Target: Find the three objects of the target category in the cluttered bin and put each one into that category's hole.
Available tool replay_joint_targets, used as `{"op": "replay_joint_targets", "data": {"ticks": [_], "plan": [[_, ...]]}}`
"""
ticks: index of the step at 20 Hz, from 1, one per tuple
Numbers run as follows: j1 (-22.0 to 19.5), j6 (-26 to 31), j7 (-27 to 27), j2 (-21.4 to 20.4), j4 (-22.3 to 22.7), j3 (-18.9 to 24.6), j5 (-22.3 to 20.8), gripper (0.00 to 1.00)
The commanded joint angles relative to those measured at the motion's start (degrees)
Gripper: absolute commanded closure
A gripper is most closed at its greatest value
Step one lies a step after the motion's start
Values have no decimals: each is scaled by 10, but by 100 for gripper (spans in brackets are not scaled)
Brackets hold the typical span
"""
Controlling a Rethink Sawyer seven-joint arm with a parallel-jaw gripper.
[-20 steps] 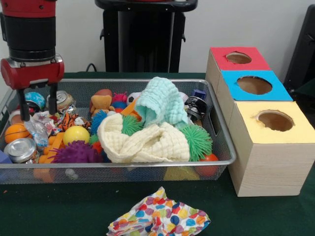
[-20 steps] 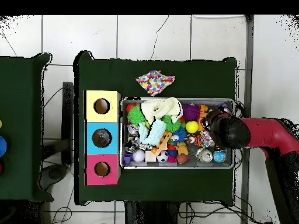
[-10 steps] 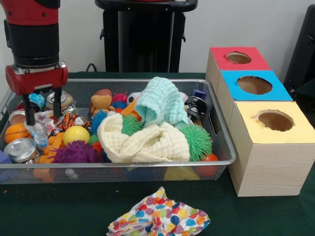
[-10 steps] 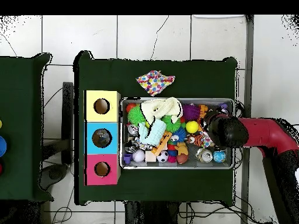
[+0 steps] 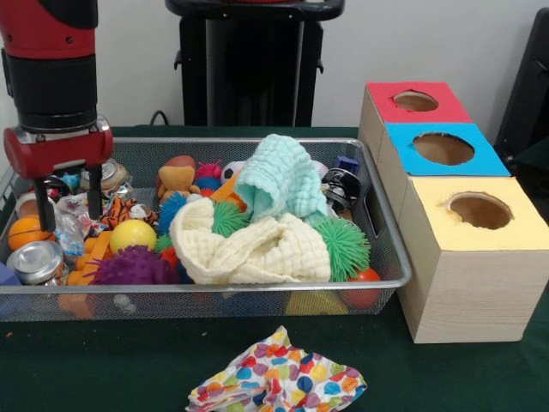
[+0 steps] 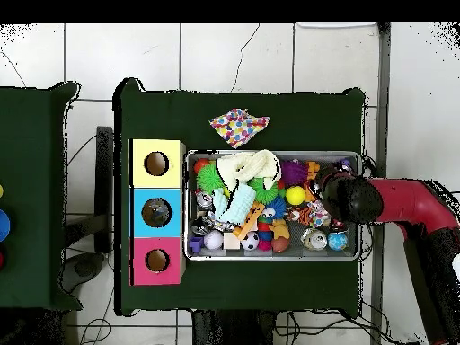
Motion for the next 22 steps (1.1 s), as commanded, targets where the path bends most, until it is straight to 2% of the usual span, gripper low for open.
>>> {"op": "replay_joint_targets", "data": {"ticks": [1, 16, 22], "plan": [[-8, 0, -75, 46, -42, -4, -26, 0], [-39, -14, -93, 69, -39, -1, -37, 0], [-34, -18, -72, 70, -38, -13, -51, 0]]}}
